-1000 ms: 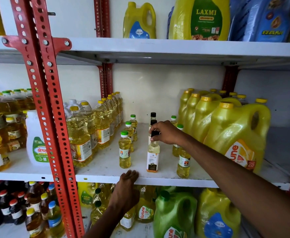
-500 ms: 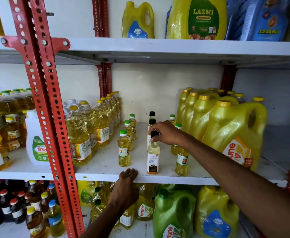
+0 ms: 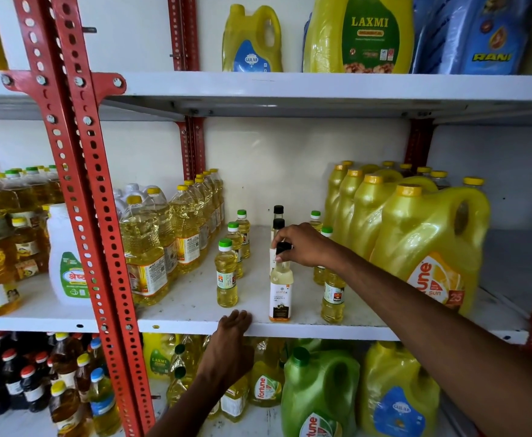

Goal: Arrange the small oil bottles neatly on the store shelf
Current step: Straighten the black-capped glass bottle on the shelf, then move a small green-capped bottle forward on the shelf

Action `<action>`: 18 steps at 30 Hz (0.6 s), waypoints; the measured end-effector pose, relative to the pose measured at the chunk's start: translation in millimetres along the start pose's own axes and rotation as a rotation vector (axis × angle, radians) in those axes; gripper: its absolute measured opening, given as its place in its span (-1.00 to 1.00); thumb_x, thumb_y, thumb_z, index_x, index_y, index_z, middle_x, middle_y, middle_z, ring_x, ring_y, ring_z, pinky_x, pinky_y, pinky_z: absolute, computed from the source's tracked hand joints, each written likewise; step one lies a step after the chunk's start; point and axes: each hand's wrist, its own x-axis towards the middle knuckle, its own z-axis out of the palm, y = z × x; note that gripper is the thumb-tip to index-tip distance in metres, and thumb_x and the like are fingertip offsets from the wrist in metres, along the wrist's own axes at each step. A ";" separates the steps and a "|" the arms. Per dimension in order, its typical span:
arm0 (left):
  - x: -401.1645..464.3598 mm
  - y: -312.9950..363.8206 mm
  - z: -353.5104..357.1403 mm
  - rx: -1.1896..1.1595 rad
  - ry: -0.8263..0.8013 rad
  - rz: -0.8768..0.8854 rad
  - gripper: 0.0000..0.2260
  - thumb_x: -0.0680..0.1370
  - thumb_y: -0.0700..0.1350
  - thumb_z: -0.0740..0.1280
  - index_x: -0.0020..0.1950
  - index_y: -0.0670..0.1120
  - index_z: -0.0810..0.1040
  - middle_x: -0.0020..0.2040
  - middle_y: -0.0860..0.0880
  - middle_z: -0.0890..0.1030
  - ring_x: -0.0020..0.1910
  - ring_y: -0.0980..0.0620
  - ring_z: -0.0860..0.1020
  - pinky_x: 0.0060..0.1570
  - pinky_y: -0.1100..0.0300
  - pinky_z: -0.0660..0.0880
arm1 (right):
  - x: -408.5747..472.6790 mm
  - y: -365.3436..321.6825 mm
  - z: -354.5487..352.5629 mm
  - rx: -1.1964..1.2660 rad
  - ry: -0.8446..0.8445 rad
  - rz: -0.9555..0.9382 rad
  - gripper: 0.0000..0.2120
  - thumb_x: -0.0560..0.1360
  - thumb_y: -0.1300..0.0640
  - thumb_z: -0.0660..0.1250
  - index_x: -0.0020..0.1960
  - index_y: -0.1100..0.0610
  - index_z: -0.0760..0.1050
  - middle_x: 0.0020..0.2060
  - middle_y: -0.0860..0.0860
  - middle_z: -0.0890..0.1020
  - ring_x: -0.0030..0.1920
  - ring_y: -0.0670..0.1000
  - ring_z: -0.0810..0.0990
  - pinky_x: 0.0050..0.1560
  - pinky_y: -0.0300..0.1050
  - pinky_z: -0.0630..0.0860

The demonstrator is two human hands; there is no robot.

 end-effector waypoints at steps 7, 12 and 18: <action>-4.9 -26.2 -19.0 0.119 0.081 0.057 -0.42 0.48 -0.05 0.31 0.47 -0.05 0.21 0.49 0.01 0.26 0.51 -0.05 0.16 0.46 0.05 0.01 | 2.1 -9.6 -4.3 -0.098 0.009 0.024 -0.40 0.31 -0.08 0.52 0.28 0.10 0.49 0.16 0.17 0.61 0.20 0.15 0.55 0.10 -0.08 0.47; -6.6 -73.2 -42.0 0.256 0.068 -0.070 -0.40 0.47 0.00 0.24 0.48 -0.09 0.19 0.49 -0.11 0.29 0.50 -0.14 0.17 0.49 -0.09 0.10 | 17.4 -46.4 10.5 -0.096 0.248 -0.139 -0.56 0.43 -0.02 0.41 0.27 0.08 0.49 0.16 0.15 0.63 0.21 0.16 0.54 0.21 0.03 0.51; -17.9 -98.4 -53.1 0.196 0.012 -0.062 -0.44 0.51 -0.10 0.24 0.49 -0.13 0.14 0.50 -0.04 0.11 0.53 -0.11 0.09 0.42 0.03 -0.15 | 55.2 -80.2 48.2 -0.142 -0.029 -0.206 -0.58 0.47 0.30 0.31 0.30 0.07 0.48 0.32 0.14 0.54 0.31 0.14 0.50 0.32 -0.02 0.45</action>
